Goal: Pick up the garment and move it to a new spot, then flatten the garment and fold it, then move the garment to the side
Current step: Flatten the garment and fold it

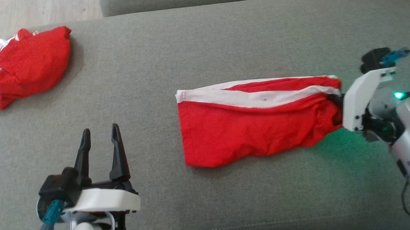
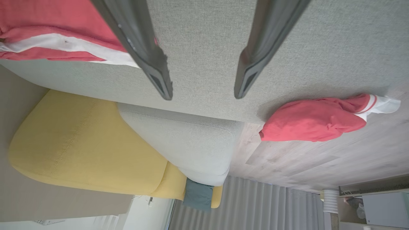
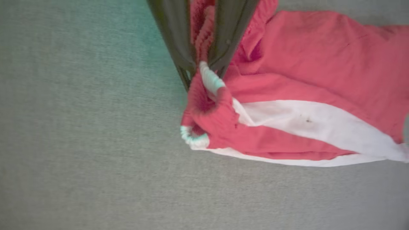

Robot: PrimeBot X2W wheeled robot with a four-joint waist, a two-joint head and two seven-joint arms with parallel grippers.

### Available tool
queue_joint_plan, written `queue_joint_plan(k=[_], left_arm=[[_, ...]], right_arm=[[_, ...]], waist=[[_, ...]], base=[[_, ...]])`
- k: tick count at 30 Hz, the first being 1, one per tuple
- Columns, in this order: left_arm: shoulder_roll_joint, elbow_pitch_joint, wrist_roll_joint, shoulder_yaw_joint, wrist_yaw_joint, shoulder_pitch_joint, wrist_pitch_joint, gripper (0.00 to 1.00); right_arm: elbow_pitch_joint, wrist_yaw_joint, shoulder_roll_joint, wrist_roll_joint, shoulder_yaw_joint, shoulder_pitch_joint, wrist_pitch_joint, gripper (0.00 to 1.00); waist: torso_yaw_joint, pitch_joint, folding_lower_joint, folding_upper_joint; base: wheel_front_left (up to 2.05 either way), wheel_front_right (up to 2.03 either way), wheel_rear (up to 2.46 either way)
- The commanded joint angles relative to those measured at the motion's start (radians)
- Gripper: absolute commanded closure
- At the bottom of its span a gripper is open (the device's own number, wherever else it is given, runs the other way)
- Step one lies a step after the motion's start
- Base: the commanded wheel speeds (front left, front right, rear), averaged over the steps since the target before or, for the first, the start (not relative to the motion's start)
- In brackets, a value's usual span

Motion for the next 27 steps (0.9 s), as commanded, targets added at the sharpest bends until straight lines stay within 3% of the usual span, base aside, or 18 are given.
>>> queue_joint_plan(k=[1, 14, 27], left_arm=[[-0.003, -0.027, 0.010, 0.034, -0.005, -0.023, -0.012, 0.00], [-0.011, -0.012, 0.016, 0.018, -0.017, -0.029, -0.012, 0.00], [-0.021, -0.008, 0.013, 0.013, -0.022, -0.042, -0.012, 0.00]], right_arm=[[-0.051, 0.007, -0.001, 0.024, 0.016, -0.019, 0.010, 1.00], [-0.179, 0.007, 0.160, 0.222, 0.075, -0.016, 0.044, 1.00], [-0.053, 0.007, 0.311, 0.211, 0.130, -0.078, -0.058, 1.00]], waist=[[-0.009, -0.004, 0.0000, 0.0000], [-0.012, -0.016, 0.0000, 0.0000], [0.076, -0.005, 0.0000, 0.0000]], base=[[0.00, 0.00, 0.00], [0.00, 0.00, 0.00], [0.00, 0.00, 0.00]])
